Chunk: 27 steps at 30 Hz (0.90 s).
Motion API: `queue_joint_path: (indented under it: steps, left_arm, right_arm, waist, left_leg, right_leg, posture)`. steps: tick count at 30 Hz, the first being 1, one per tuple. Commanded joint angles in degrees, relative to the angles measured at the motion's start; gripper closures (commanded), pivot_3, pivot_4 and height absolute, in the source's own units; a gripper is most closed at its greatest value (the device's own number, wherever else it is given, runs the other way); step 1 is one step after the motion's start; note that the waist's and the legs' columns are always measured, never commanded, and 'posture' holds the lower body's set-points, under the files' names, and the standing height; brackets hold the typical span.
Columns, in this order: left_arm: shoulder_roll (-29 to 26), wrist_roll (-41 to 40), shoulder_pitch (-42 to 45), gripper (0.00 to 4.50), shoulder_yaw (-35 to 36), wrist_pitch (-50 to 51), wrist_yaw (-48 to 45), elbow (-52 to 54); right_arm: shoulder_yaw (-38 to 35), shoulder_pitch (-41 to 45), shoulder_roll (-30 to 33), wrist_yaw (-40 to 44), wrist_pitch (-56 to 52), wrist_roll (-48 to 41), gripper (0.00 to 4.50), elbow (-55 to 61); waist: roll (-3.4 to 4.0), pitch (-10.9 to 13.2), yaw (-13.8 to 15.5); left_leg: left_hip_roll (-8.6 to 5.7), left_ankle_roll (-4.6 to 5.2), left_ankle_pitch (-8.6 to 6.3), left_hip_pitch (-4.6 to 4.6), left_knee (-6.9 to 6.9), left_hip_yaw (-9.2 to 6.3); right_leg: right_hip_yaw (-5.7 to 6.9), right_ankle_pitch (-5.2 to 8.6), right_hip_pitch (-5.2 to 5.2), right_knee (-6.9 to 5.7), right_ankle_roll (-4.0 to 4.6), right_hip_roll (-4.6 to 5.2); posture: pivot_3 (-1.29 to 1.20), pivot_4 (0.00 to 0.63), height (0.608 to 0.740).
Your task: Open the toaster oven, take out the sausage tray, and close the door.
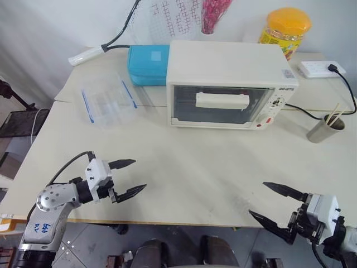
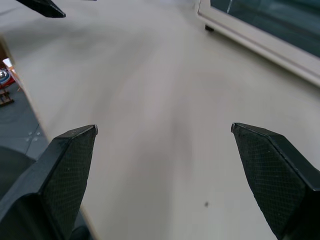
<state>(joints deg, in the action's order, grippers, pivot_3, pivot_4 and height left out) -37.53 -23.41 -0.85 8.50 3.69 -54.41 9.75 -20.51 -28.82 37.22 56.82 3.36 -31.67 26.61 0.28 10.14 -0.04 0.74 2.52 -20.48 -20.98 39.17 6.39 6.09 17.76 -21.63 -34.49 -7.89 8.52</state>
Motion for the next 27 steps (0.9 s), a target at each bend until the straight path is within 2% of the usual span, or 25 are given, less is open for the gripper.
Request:
queue_joint_path:
  steps: [1, 7, 10, 15, 21, 25, 27]
  left_arm:
    - [0.2, -0.8, 1.2, 0.03, 1.4, 0.8, 1.4, 0.7]
    - [0.6, -9.8, 4.1, 0.03, 4.0, 8.1, -0.1, 1.2]
    - [0.9, -13.9, 6.9, 0.03, 6.2, 9.9, -1.0, 0.9]
    - [0.9, -16.0, 7.6, 0.03, 5.9, 12.3, -2.4, 2.2]
    - [2.4, -17.5, 5.8, 0.03, 6.3, 14.1, -0.4, 5.8]
    - [2.9, -17.6, 4.4, 0.03, 6.3, 15.1, 0.8, 7.5]
    - [3.3, -18.3, 4.3, 0.03, 6.6, 16.0, 1.7, 7.8]
  right_arm:
    - [0.2, 3.9, -0.6, -2.4, -3.0, -2.7, 0.0, 0.5]
    - [3.2, 21.3, 0.1, -8.2, -15.3, -9.2, 0.0, -3.0]
    - [5.9, 32.3, 0.4, -9.1, -19.9, -9.0, 0.0, -8.5]
    - [7.5, 43.5, -1.2, -9.4, -22.1, -7.6, 0.0, -17.1]
    - [9.0, 53.3, -3.3, -8.7, -20.3, -4.1, 0.0, -25.9]
    - [9.1, 56.7, -3.8, -7.2, -16.7, -1.3, 0.0, -28.8]
    - [9.3, 56.9, -3.5, -3.5, -16.2, -2.8, 0.0, -27.8]
  waist:
    - [0.0, 0.0, 0.0]
    - [-0.01, 0.0, -0.1]
    - [-0.01, 0.0, -0.2]
    - [-0.02, 0.0, 0.1]
    - [-0.02, 0.0, -0.1]
    - [-0.02, 0.0, -0.2]
    - [-0.02, 0.0, -0.1]
  left_leg:
    - [0.0, 0.0, 0.0, 0.0, 0.0, 0.0]
    - [0.0, 0.0, 0.01, 0.01, 0.03, -0.03]
    - [0.02, 0.0, 0.02, -0.05, 0.11, -0.04]
    - [-0.06, 0.03, 0.03, -0.13, 0.13, -0.17]
    - [-0.11, 0.1, 0.01, -0.19, 0.17, -0.1]
    - [-0.07, 0.09, 0.03, -0.19, 0.2, -0.1]
    - [-0.07, 0.09, 0.03, -0.2, 0.23, -0.09]
  right_leg:
    - [0.0, 0.0, 0.0, -0.02, 0.0, 0.01]
    - [0.0, 0.0, -0.01, -0.07, 0.0, 0.02]
    - [0.03, 0.0, -0.05, -0.14, 0.0, 0.01]
    - [0.22, 0.01, -0.07, -0.23, 0.02, 0.0]
    - [0.32, 0.01, -0.07, -0.2, 0.01, 0.01]
    - [0.33, 0.01, -0.07, -0.22, 0.01, 0.0]
    - [0.33, 0.01, -0.07, -0.23, 0.01, 0.0]
  posture:
    - [0.0, 0.15, 0.74]
    - [0.0, 0.15, 0.74]
    - [0.0, 0.15, 0.74]
    - [0.0, 0.15, 0.74]
    - [0.0, 0.15, 0.74]
    - [0.0, 0.15, 0.74]
    - [0.0, 0.15, 0.74]
